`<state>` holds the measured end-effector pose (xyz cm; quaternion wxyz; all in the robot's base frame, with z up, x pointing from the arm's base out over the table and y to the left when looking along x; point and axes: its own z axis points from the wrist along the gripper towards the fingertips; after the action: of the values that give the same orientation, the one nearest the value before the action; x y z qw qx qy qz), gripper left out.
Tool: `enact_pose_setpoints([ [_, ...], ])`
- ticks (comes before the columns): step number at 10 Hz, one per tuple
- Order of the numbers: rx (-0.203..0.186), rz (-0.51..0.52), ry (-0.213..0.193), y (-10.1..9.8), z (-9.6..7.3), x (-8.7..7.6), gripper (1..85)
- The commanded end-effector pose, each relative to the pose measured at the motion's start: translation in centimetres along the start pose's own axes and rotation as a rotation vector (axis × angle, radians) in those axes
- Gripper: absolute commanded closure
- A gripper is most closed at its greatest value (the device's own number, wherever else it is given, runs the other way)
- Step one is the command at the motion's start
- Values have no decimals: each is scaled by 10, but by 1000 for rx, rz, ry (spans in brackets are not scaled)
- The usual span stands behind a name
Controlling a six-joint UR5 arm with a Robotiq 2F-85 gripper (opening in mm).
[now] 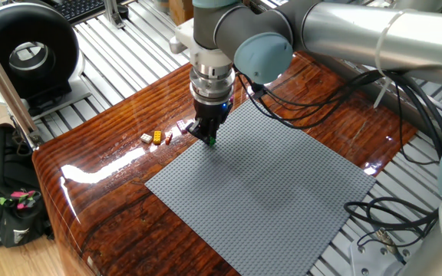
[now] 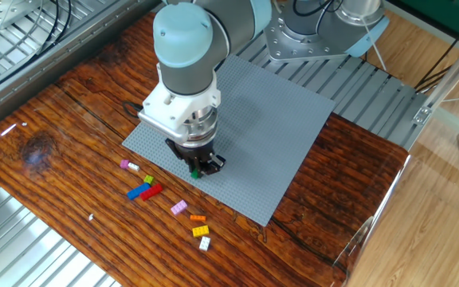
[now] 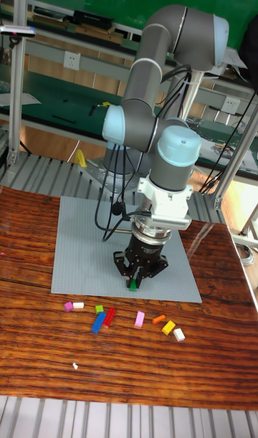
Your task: Build with small Lego blocks
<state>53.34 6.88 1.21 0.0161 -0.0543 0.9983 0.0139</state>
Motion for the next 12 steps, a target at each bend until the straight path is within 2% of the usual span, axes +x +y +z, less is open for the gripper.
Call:
enact_pose_setpoints([
  [1, -26, 8, 5, 6, 2, 1, 840],
  [12, -12, 6, 19, 2, 3, 4, 840],
])
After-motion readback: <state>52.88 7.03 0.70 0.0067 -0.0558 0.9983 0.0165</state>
